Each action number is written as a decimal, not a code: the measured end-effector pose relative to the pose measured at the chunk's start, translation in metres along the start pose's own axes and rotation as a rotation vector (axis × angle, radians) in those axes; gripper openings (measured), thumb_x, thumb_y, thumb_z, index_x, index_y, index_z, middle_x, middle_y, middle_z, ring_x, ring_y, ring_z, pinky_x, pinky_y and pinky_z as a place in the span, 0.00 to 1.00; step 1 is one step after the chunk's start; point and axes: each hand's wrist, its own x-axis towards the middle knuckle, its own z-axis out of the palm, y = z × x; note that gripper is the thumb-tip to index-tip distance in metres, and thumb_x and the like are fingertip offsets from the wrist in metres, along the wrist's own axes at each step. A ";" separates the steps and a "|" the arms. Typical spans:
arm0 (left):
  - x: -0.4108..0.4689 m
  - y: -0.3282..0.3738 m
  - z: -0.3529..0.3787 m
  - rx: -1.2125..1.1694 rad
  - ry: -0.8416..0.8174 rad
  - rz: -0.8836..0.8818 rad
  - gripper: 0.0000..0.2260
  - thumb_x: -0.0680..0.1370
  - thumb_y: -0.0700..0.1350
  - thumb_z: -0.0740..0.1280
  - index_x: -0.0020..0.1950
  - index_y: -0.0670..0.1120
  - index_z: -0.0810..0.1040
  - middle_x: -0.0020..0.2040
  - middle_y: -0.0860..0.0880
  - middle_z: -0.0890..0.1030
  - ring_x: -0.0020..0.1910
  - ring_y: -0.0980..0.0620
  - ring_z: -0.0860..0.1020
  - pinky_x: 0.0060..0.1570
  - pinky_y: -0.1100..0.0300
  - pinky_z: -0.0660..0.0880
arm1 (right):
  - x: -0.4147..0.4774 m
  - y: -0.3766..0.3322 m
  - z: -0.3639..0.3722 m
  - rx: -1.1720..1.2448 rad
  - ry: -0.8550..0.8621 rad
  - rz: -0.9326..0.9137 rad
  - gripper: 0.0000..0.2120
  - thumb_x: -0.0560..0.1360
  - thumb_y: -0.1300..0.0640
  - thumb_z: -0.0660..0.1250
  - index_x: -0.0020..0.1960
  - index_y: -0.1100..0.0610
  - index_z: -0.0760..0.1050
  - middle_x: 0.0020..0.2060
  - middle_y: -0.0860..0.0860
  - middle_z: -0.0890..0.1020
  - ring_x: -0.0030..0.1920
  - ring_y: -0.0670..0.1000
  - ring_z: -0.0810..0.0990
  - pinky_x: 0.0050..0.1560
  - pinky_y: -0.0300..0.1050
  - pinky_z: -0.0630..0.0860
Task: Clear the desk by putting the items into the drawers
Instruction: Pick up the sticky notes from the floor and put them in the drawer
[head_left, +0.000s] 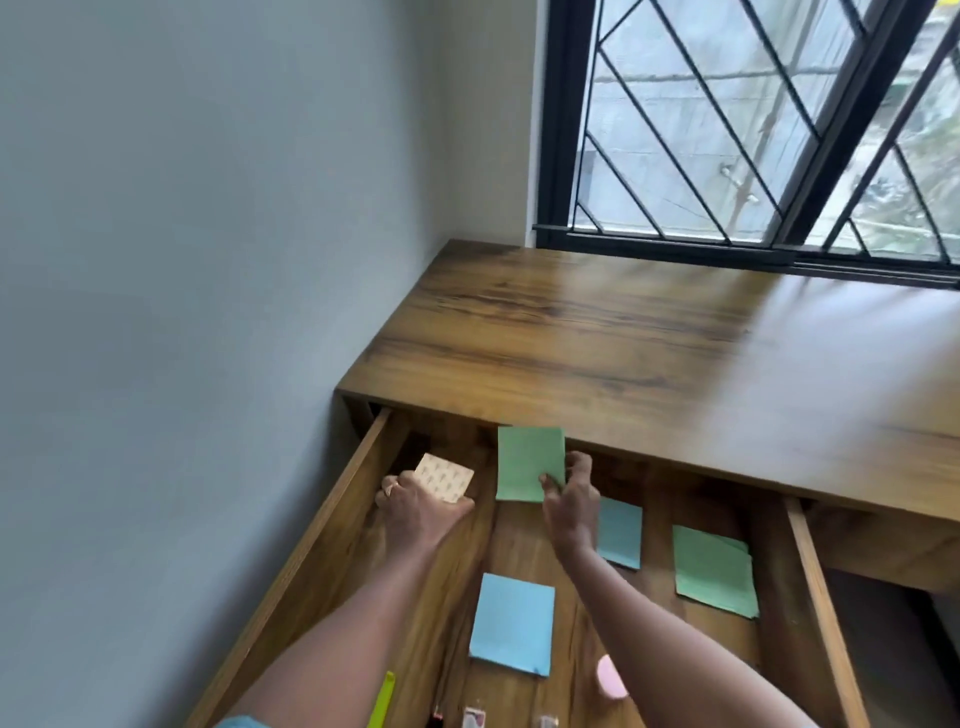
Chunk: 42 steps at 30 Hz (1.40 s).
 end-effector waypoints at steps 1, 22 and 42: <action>-0.003 -0.010 0.002 0.001 -0.007 -0.021 0.41 0.63 0.63 0.73 0.66 0.38 0.66 0.62 0.40 0.70 0.63 0.43 0.68 0.60 0.52 0.72 | -0.006 0.007 0.006 -0.003 -0.037 0.007 0.16 0.76 0.65 0.65 0.62 0.63 0.67 0.55 0.63 0.80 0.54 0.63 0.79 0.50 0.53 0.78; 0.001 -0.063 0.005 -0.391 -0.195 -0.227 0.20 0.79 0.49 0.62 0.68 0.40 0.70 0.56 0.39 0.78 0.52 0.42 0.78 0.46 0.55 0.74 | -0.003 0.038 0.058 -0.360 -0.167 0.260 0.19 0.79 0.63 0.60 0.68 0.62 0.62 0.63 0.61 0.70 0.61 0.59 0.72 0.50 0.46 0.70; 0.000 -0.083 0.020 -0.154 -0.215 -0.149 0.22 0.78 0.45 0.65 0.71 0.39 0.68 0.68 0.39 0.70 0.67 0.43 0.69 0.62 0.55 0.70 | -0.023 0.057 0.062 -0.626 -0.194 0.003 0.18 0.78 0.60 0.62 0.68 0.57 0.72 0.69 0.56 0.66 0.67 0.58 0.64 0.65 0.47 0.69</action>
